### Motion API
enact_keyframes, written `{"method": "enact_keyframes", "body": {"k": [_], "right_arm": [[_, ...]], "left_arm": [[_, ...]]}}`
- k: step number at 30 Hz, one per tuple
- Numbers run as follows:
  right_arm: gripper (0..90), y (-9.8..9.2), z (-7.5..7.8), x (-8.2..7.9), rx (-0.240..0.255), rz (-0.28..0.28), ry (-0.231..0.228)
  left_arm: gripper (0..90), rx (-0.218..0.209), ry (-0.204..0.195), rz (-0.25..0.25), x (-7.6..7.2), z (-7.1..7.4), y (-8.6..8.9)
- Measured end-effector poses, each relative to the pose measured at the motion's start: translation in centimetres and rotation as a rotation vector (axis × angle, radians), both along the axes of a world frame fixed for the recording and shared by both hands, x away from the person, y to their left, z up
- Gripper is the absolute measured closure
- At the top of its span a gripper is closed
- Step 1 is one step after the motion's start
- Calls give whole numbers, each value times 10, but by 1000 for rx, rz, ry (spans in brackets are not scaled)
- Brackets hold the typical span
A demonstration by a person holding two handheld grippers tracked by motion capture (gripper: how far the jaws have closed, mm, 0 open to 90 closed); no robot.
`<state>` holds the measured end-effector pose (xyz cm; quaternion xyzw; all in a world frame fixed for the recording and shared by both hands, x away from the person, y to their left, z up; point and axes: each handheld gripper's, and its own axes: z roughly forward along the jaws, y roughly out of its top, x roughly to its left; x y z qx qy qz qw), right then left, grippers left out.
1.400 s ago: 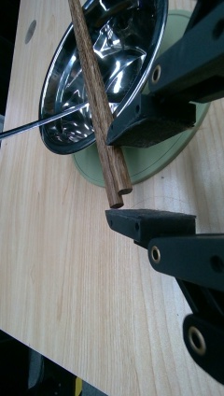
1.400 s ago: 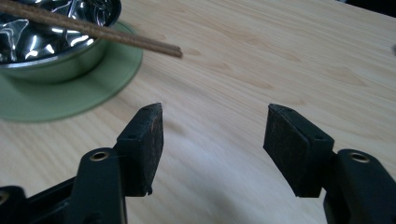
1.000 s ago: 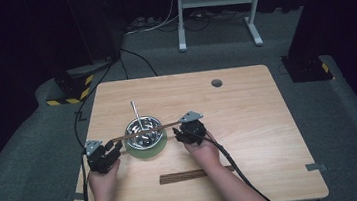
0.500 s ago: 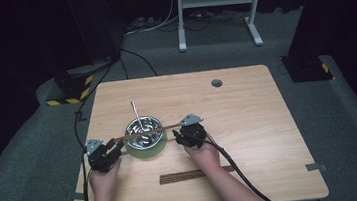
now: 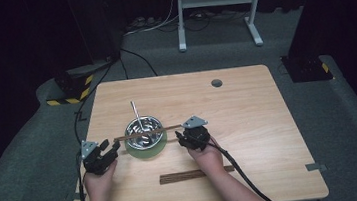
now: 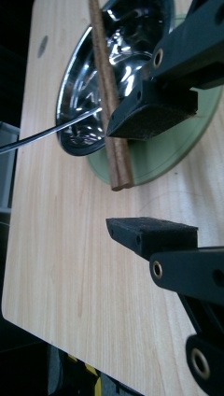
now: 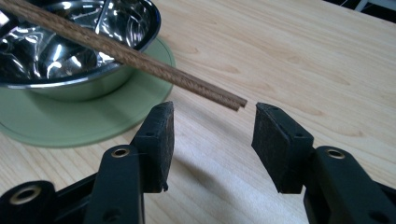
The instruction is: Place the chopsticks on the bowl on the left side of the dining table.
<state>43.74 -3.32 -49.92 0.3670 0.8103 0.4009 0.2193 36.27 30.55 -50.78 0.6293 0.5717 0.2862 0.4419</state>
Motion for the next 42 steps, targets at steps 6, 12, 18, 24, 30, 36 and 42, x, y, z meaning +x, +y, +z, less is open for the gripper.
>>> {"method": "enact_keyframes", "body": {"k": [6,12,18,24,30,36,42], "right_arm": [[610,-5,-1,-1,23,-4,16],[694,-5,0,2,26,-28,-4],[711,-2,-1,1,20,-15,-4],[707,1,1,-6,16,-6,-10],[690,-2,3,-10,13,-14,-17],[713,-5,2,-10,16,-20,3],[750,-4,2,-12,21,-23,3]], "left_arm": [[647,68,23,-1,2,-3,-7],[694,46,15,8,5,-4,-7],[725,48,18,12,8,-5,-5],[725,34,14,25,11,-5,-3],[720,22,18,40,12,-4,2],[735,24,19,36,14,-5,4],[753,5,13,36,17,-5,4]]}}
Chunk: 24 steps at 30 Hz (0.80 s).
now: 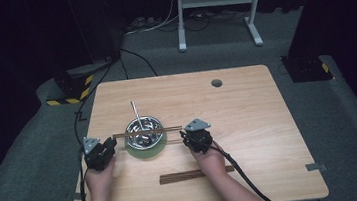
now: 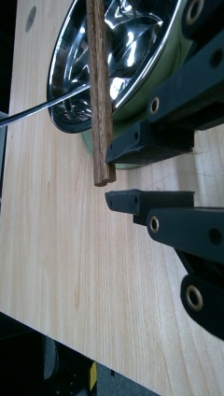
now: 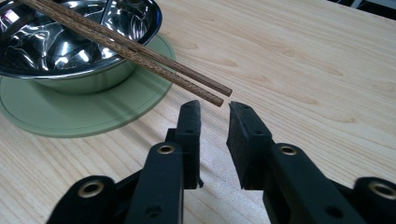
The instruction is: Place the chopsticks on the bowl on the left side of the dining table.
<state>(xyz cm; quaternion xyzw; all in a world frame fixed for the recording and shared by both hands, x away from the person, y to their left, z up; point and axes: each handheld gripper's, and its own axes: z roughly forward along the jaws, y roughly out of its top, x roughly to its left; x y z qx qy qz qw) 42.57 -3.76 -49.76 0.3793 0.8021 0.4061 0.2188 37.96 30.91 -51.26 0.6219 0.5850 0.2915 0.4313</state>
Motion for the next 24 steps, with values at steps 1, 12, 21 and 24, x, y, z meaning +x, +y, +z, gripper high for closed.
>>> {"method": "enact_keyframes", "body": {"k": [1,12,21,24], "right_arm": [[761,0,0,0,-9,7,-8],[817,-1,-1,3,-25,9,-13],[832,-2,-3,5,-15,1,-9],[837,-2,-3,6,-15,1,-11]], "left_arm": [[760,1,1,3,0,0,0],[775,-7,-6,0,3,2,0],[782,-18,-7,3,3,1,-2],[786,-4,-9,0,3,1,-1]]}}
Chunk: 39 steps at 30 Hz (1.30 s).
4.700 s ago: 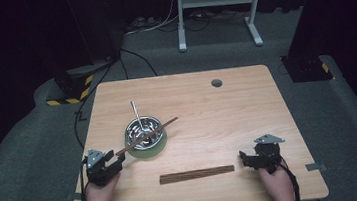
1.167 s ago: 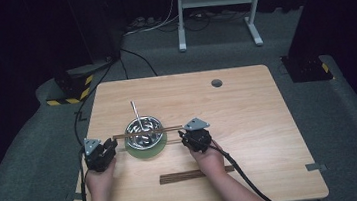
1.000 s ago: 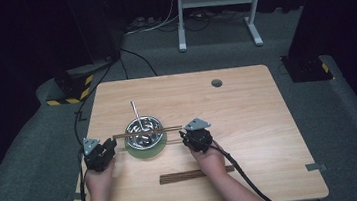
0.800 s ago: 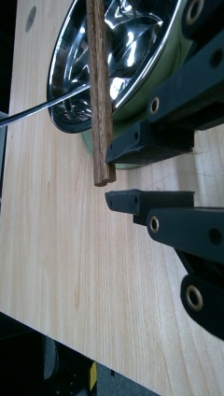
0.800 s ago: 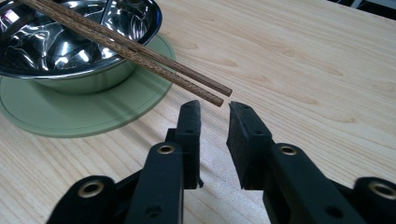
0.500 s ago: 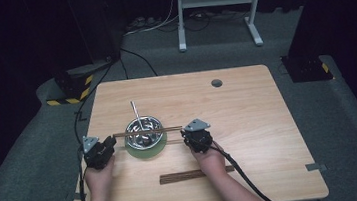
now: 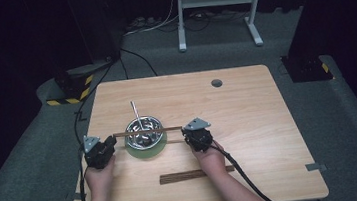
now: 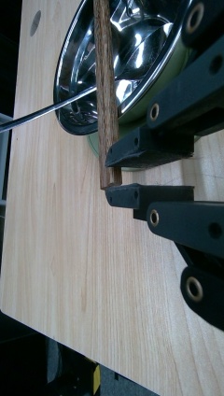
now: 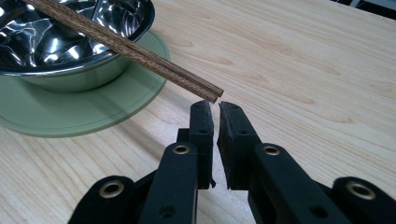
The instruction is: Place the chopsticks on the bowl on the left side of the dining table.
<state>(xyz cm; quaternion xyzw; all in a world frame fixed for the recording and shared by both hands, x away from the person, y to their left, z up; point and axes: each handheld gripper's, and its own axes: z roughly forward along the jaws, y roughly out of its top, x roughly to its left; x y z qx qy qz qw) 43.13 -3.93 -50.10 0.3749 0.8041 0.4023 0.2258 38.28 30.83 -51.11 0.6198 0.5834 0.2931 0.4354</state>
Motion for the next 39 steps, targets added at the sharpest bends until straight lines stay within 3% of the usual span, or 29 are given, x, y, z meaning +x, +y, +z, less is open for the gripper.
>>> {"method": "enact_keyframes", "body": {"k": [22,27,39], "right_arm": [[858,3,0,0,12,0,4],[856,2,0,1,3,-1,-9],[838,1,2,0,10,-11,-21]], "left_arm": [[806,-3,5,3,0,0,-1],[806,17,5,-12,1,-1,-1],[787,8,11,-6,1,-2,-2]]}}
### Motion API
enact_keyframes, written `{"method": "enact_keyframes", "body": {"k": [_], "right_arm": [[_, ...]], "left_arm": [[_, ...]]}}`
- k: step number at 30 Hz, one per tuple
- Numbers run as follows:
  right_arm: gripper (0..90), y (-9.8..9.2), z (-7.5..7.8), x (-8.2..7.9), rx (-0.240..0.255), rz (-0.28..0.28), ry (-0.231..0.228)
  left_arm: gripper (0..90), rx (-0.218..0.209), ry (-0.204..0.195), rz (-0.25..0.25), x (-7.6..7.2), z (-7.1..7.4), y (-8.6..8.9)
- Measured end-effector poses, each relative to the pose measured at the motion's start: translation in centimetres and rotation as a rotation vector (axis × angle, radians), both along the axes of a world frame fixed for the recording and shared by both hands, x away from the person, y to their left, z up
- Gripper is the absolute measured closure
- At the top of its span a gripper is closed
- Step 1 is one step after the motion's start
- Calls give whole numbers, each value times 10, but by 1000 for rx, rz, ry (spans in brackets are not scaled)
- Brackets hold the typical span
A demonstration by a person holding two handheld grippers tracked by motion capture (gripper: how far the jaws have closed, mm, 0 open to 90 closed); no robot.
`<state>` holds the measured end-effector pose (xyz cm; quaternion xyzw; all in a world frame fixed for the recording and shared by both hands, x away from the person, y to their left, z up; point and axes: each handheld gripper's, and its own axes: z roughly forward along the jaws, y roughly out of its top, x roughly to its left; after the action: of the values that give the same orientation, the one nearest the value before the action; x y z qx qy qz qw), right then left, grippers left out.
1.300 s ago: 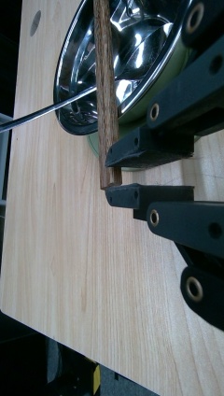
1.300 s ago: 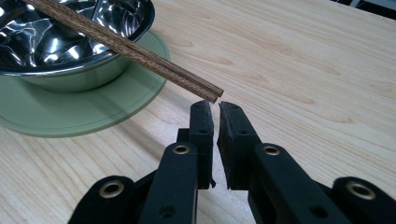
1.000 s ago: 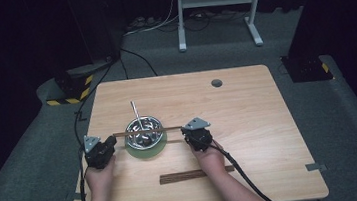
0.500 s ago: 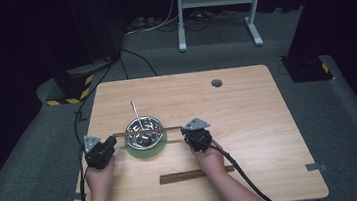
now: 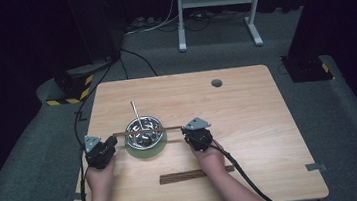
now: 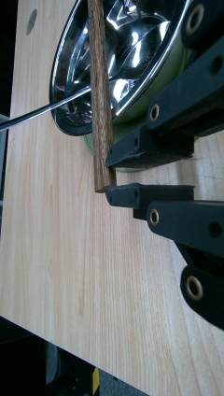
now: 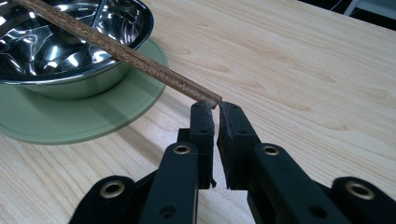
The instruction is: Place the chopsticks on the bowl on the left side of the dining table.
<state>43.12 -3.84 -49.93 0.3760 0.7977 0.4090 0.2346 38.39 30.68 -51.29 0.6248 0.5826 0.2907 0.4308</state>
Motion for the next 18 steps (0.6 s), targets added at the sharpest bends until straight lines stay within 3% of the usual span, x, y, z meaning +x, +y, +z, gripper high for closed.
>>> {"method": "enact_keyframes", "body": {"k": [8,16,18], "right_arm": [[823,-1,-2,0,2,-5,10],[789,0,-3,0,2,-6,0],[771,0,-3,0,-9,-1,-10]], "left_arm": [[746,-1,4,-1,0,0,1],[694,-18,5,6,0,0,1],[683,-5,4,2,0,0,1]]}}
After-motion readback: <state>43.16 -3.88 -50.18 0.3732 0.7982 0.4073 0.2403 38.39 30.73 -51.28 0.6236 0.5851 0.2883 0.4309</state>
